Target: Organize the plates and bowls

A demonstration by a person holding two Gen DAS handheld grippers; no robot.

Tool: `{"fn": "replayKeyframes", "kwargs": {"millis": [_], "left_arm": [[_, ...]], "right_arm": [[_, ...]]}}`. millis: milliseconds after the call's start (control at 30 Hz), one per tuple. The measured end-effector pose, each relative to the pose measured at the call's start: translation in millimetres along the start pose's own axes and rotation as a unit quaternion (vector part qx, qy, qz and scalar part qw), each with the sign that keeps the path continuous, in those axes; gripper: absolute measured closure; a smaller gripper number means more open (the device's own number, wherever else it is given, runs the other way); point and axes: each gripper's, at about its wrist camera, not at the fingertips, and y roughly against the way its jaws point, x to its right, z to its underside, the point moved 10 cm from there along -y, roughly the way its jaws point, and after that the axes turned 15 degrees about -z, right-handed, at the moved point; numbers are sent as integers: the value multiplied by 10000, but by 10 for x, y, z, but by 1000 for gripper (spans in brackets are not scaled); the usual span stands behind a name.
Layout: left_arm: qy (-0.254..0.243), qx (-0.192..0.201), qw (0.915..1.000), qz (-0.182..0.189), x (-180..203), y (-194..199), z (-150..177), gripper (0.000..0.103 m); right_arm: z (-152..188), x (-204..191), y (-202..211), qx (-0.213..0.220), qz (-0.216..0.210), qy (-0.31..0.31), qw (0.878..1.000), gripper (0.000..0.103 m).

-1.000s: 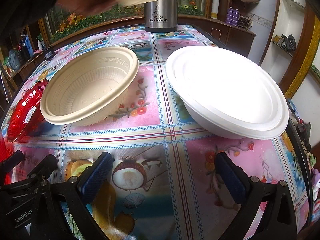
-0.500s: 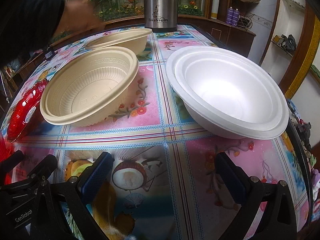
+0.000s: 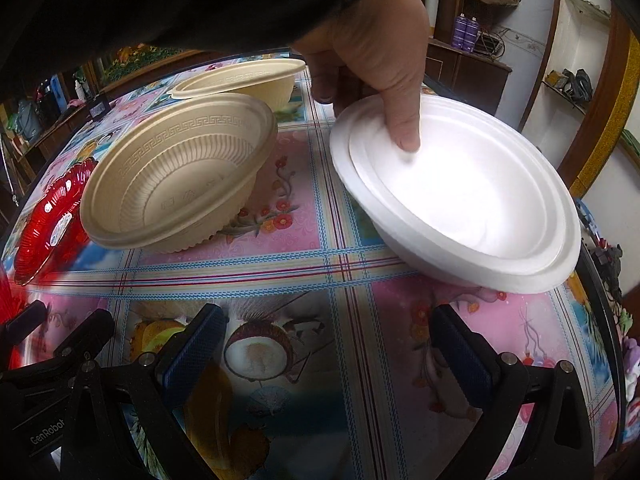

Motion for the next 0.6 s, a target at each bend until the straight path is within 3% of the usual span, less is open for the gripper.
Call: {"fn": "replayKeyframes", "kwargs": {"millis": [600], "left_arm": [[1, -1, 10000, -2, 1, 4, 1, 0]], "right_arm": [[6, 8, 11, -1, 1, -3, 10000, 0]]}}
